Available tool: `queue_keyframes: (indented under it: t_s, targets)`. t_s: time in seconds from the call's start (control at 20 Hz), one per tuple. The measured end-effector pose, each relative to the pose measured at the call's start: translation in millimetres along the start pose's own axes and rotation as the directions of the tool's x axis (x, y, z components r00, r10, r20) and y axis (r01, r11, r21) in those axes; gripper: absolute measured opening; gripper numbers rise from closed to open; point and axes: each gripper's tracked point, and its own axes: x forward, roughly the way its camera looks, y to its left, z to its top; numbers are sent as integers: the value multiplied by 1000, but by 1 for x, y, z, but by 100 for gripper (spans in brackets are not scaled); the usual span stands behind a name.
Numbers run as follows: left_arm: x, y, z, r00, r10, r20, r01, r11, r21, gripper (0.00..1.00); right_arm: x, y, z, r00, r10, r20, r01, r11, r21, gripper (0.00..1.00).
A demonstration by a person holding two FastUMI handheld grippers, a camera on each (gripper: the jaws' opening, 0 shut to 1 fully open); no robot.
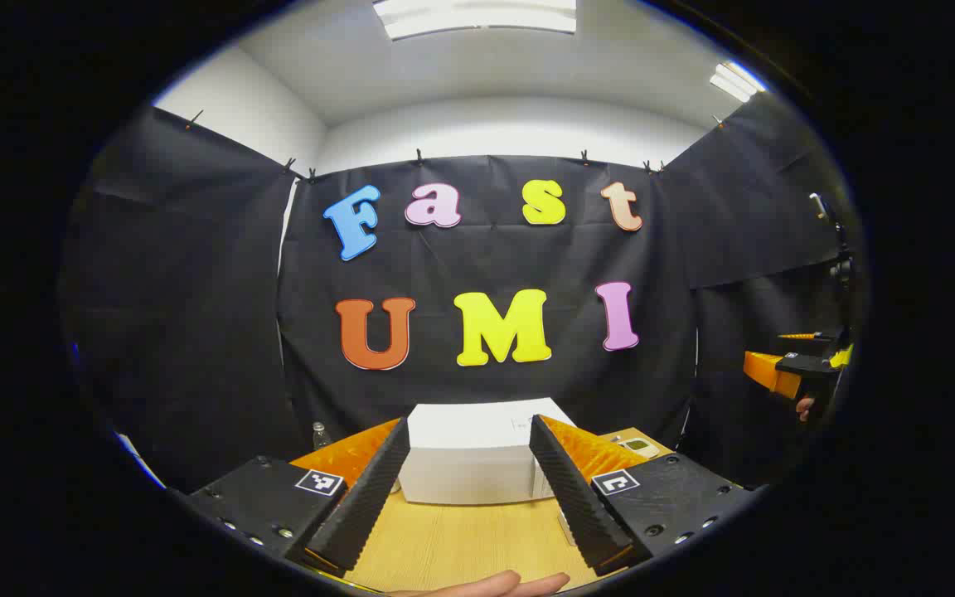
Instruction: Open the microwave oven with the left hand, put the food in, and close the microwave oven.
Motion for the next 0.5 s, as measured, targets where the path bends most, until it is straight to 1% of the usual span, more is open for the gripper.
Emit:
queue_keyframes:
  t_s: [0.05, 0.1, 0.2, 0.3, 0.4, 0.45, 0.5]
  targets:
    - [-1, 0, 0, 1000, 4, 1, -4, 1000, -6, 93, 1, -3, 3, 1000, -6, 15, 6, 1000, 0, 93]
    - [0, 0, 2, 1000, 16, 8, -16, 1000, -10, 94, 0, -7, 2, 1000, -17, 24, 17, 1000, -5, 100]
    - [2, 0, -1, 1000, 29, 4, -29, 999, -14, 93, -4, -12, 5, 999, -27, 43, 27, 1000, 4, 100]
    - [2, -6, -3, 1000, 20, -3, -20, 1000, -11, 94, -7, -12, 4, 998, -26, 55, 26, 1000, 5, 100]
    - [3, -10, -4, 1000, 17, 0, -17, 1000, 4, 93, -10, -20, 3, 997, -44, 61, 43, 999, 10, 100]
    - [3, -11, -5, 1000, 14, -1, -14, 1000, 12, 93, -10, -23, 2, 997, -54, 63, 53, 999, 13, 92]
    - [4, -14, -6, 1000, 12, 0, -12, 1000, 11, 94, -10, -24, 2, 997, -56, 60, 56, 998, 13, 100]
